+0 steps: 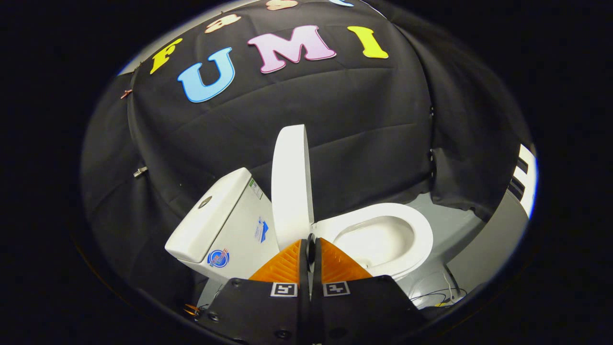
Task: Open the toilet lid.
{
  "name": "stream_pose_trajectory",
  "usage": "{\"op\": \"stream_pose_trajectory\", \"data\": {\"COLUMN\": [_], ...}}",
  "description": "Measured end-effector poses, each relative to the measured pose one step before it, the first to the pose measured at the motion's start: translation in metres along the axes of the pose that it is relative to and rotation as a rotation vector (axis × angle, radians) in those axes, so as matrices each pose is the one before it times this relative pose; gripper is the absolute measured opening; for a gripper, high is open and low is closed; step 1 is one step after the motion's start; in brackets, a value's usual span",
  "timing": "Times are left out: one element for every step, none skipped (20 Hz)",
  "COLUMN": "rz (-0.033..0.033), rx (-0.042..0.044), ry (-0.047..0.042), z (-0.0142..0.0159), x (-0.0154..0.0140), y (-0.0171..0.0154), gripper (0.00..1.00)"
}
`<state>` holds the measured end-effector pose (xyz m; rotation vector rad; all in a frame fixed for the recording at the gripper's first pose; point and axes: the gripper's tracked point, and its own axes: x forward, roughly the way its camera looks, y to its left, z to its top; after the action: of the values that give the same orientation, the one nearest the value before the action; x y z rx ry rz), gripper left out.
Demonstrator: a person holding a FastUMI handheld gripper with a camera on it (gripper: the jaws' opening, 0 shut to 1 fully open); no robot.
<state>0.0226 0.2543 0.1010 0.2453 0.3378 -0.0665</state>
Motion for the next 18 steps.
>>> {"op": "stream_pose_trajectory", "data": {"rz": [0.00204, 0.00109, -0.00506, -0.00782, -0.00838, -0.00888, -0.00935, -0.00744, -0.00763, -0.00467, -0.0071, -0.00568, -0.00544, -0.00505, -0.00732, -0.01329, -0.01799, -0.01055], "rx": [-0.00812, -0.00659, -0.0056, -0.00624, -0.01081, -0.00879, -0.01785, -0.01497, -0.01634, -0.00798, -0.00893, 0.00162, 0.00022, -0.00261, -0.01621, -0.01654, -0.02165, -0.01345], "ry": [-0.00148, 0.00012, -0.00079, -0.00163, -0.00151, 0.00123, -0.00075, -0.00206, -0.00959, -0.00675, -0.0074, 0.00367, 0.00003, 0.00137, -0.00104, -0.00302, -0.00297, -0.00168], "z": [-0.00092, 0.0006, -0.00044, -0.00018, -0.00083, -0.00088, -0.00217, -0.00076, -0.00388, -0.00016, -0.00155, -0.00077, -0.00065, -0.00071, -0.00195, -0.00144, -0.00112, -0.00119], "x": [-0.00128, 0.00035, 0.00024, 0.00005, -0.00022, 0.00037, -0.00118, -0.00023, -0.00066, 0.00099, 0.00124, 0.00031, 0.00209, 0.00049, 0.00095, 0.00002, -0.001, -0.00002], "y": [0.00608, 0.00451, 0.00389, 0.00247, 0.00301, 0.0035, 0.00435, 0.00599, 0.00476, 0.00641, 0.00736, 0.00553, 0.00603, 0.00583, 0.00653, 0.00395, 0.00221, 0.00412], "gripper": [0.05, 0.05, 0.05, 0.05, 0.05, 0.05, 0.05, 0.05, 0.05, 0.05, 0.05, 0.05, 0.05, 0.05, 0.05, 0.05, 0.05, 0.05]}}
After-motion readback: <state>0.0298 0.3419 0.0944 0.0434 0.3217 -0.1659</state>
